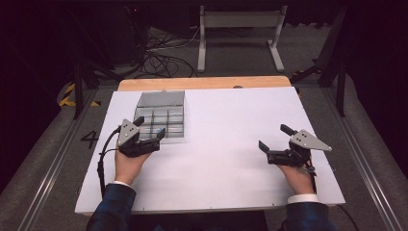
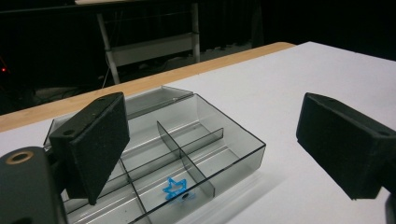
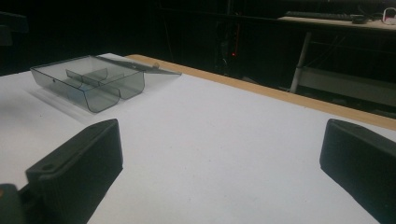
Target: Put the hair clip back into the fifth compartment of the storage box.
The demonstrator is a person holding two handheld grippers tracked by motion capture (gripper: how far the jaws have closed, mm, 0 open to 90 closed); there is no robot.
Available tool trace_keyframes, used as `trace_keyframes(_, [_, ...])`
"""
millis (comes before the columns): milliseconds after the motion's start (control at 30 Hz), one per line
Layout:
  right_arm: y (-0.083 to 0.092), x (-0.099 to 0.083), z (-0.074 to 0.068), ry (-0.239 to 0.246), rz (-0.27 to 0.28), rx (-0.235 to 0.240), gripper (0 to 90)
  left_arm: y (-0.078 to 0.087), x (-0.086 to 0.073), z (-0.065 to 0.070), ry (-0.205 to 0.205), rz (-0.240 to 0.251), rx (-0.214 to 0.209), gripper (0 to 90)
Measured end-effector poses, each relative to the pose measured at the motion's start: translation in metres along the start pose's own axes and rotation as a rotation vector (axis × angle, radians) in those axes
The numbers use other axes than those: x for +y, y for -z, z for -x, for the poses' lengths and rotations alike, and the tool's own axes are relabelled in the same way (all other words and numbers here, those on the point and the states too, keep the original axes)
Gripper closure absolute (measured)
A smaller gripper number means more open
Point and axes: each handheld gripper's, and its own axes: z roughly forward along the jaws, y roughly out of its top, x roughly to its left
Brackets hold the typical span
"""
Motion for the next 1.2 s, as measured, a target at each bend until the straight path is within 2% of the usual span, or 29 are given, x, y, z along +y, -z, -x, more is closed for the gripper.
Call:
trace_keyframes(433, [0.0,0.0,0.0,0.002,0.007,-0.001,0.2,0.007,-0.005,0.002,-0.015,0.01,0.005,9.7])
trace_keyframes(933, [0.001,0.0,0.0,-0.002,0.012,-0.005,0.2,0.02,-0.006,0.008,-0.038,0.038,-0.012,9.4])
trace_keyframes(1200, [0.002,0.001,0.0,-0.003,0.013,-0.007,0.2,0.028,-0.011,0.006,-0.037,0.041,-0.001,9.0])
